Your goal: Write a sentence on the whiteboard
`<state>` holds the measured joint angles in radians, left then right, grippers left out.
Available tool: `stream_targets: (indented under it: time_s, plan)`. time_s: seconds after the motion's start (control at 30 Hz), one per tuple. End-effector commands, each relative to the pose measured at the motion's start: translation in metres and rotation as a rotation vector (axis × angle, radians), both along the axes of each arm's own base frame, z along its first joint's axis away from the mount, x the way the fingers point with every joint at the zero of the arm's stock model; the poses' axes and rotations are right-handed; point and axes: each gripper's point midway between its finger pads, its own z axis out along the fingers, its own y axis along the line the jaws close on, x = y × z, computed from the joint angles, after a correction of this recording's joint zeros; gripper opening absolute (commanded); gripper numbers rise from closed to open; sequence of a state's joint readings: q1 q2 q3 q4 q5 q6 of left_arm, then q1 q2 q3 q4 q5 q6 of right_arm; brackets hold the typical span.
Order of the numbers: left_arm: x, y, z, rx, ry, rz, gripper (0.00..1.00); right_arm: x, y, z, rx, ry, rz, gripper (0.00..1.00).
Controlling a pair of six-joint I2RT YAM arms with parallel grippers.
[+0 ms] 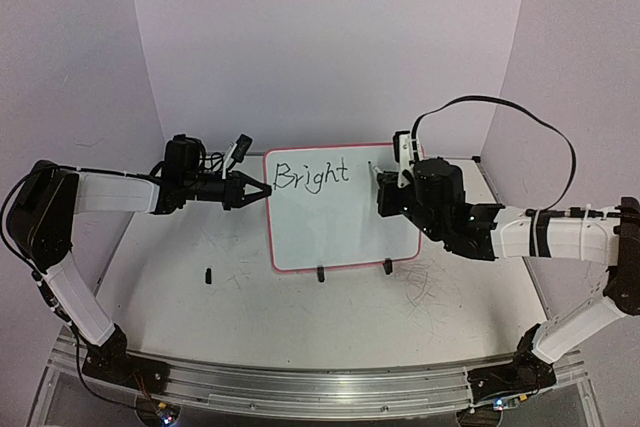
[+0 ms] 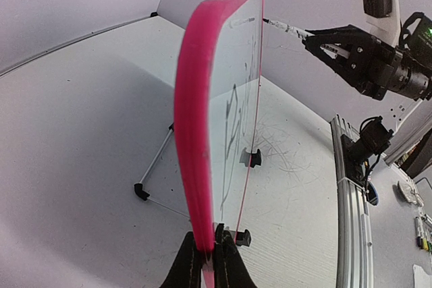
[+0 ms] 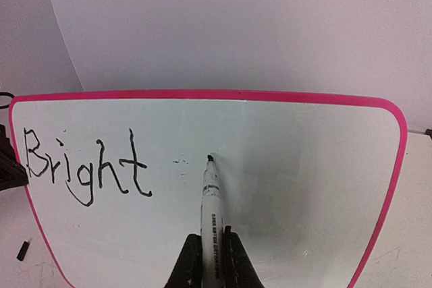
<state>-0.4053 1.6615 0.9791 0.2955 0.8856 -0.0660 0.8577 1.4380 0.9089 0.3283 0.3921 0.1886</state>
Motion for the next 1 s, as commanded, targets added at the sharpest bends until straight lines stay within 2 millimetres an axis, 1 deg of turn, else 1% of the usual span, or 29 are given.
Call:
stream_targets:
  time_s: [0.0,0.23,0.53,0.73,0.97]
  plan:
    - [0.006,0.004,0.033,-0.02,-0.163,0.024,0.0,0.01,-0.004,0.026,0.062,-0.054,-0.054,0.0]
    - [0.006,0.003,0.032,-0.02,-0.164,0.023,0.0,0.015,-0.005,0.028,0.058,-0.058,-0.071,0.0]
    - [0.006,0.003,0.033,-0.021,-0.167,0.021,0.0,0.018,0.008,0.022,0.033,-0.047,-0.027,0.0]
    - [0.006,0.004,0.033,-0.021,-0.167,0.021,0.0,0.018,0.015,0.017,0.021,-0.027,0.004,0.0]
    - [0.006,0.004,0.034,-0.021,-0.168,0.022,0.0,0.012,0.015,0.008,0.014,0.009,0.024,0.0]
